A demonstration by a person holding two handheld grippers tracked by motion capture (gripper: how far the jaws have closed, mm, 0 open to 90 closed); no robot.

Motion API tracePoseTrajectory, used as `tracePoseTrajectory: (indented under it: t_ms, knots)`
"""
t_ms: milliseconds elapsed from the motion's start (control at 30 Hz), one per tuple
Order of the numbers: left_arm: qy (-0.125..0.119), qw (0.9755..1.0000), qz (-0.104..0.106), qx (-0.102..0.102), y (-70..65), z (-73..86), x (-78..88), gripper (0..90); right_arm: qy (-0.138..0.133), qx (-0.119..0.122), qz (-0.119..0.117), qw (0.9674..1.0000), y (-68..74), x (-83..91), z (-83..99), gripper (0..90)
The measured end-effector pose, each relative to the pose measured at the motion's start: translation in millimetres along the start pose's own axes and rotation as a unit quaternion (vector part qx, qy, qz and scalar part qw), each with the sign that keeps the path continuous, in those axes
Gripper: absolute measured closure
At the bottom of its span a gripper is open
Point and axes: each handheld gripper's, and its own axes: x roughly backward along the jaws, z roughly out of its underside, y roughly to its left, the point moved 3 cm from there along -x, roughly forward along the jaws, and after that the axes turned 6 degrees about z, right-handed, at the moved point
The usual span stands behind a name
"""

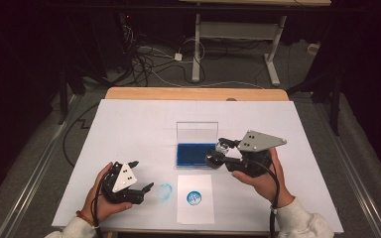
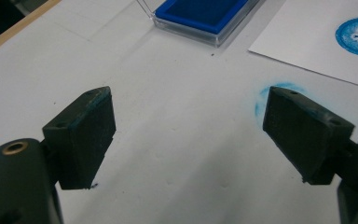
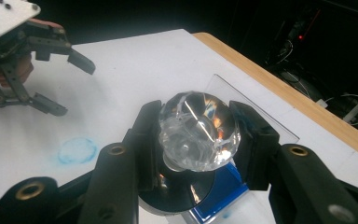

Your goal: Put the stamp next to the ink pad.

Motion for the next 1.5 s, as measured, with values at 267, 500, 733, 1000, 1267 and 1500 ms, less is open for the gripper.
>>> tracePoseTrajectory:
  t_ms: [267,500,733,1000,1267,1500]
  knots:
    - [0.003,1.0,-0.003,0.008,-3.0,8.6,5.9,16.8,0.016,-0.004,0.02,0.9997,-14.4,1.0,7.2,57.6]
    - [0.003,0.9998,-0.001,0.018,-4.5,15.3,13.2,16.8,0.036,-0.012,0.036,0.9986,-30.6,-4.1,13.1,57.6]
    - [0.009,0.9997,0.0,0.024,-3.2,18.9,13.5,16.8,0.069,-0.012,0.054,0.996,-45.6,-18.8,20.0,57.6]
    - [0.007,0.9998,0.001,0.018,-3.3,17.8,11.5,16.8,0.111,-0.025,0.064,0.9914,-59.9,-42.4,38.2,57.6]
    - [0.007,0.9998,0.002,0.018,-3.3,17.6,10.8,16.8,0.147,-0.032,0.081,0.9853,-70.1,-59.4,58.5,57.6]
    - [0.01,0.9997,0.006,0.023,-4.2,18.0,10.2,16.8,0.162,-0.034,0.086,0.9825,-71.1,-67.2,70.4,57.6]
